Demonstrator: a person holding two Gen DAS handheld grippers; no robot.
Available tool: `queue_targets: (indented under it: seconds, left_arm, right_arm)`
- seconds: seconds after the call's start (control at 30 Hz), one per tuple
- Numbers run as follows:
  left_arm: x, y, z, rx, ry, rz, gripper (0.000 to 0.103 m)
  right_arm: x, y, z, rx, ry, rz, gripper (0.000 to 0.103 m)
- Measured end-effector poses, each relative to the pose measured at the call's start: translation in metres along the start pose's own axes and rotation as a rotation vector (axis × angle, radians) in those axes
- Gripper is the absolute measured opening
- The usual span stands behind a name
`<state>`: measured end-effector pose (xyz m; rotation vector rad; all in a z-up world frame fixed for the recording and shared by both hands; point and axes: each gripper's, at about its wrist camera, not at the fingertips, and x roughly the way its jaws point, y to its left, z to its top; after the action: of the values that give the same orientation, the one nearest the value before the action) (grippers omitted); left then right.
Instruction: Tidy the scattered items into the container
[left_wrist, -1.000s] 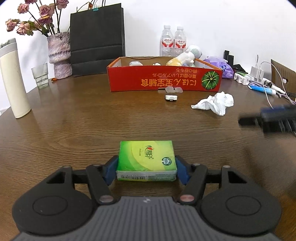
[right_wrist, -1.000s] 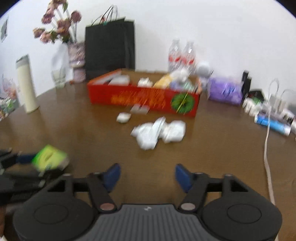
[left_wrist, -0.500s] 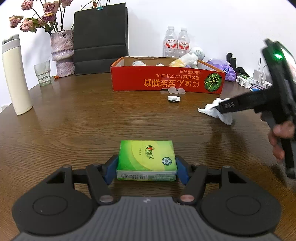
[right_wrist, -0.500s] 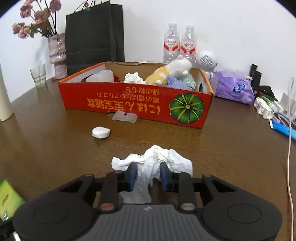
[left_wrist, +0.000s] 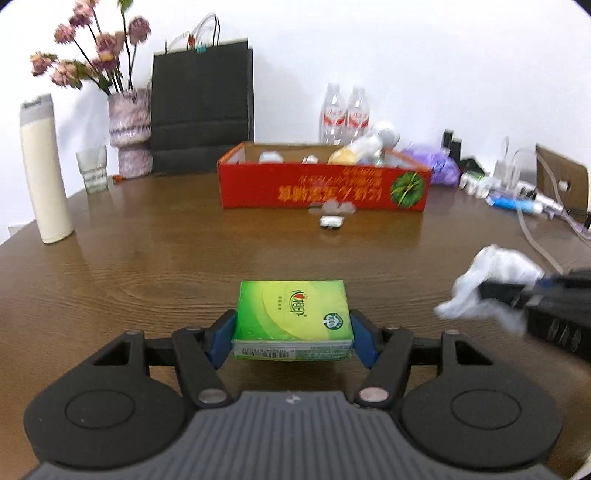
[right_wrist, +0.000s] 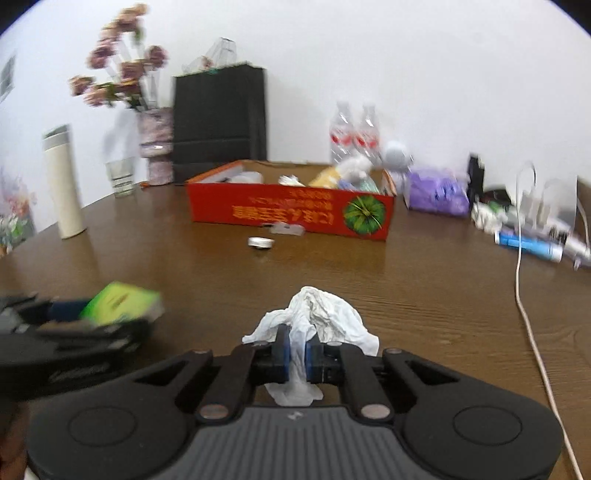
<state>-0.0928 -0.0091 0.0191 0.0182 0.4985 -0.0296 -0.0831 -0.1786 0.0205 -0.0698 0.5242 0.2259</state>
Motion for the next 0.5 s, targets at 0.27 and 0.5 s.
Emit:
queue_targets:
  seconds: [0.27,0.5]
  left_arm:
    - [-0.029,-0.015,-0.005,0.014,-0.057,0.017,0.065]
    - [-0.038,-0.013,-0.008,-0.002,-0.071,0.024,0.065]
  right_arm:
    - [-0.021,0.009,-0.015,0.049,-0.012,0.045,0.007]
    - [-0.027,0.016,-0.019,0.023,0.003,0.083,0.008]
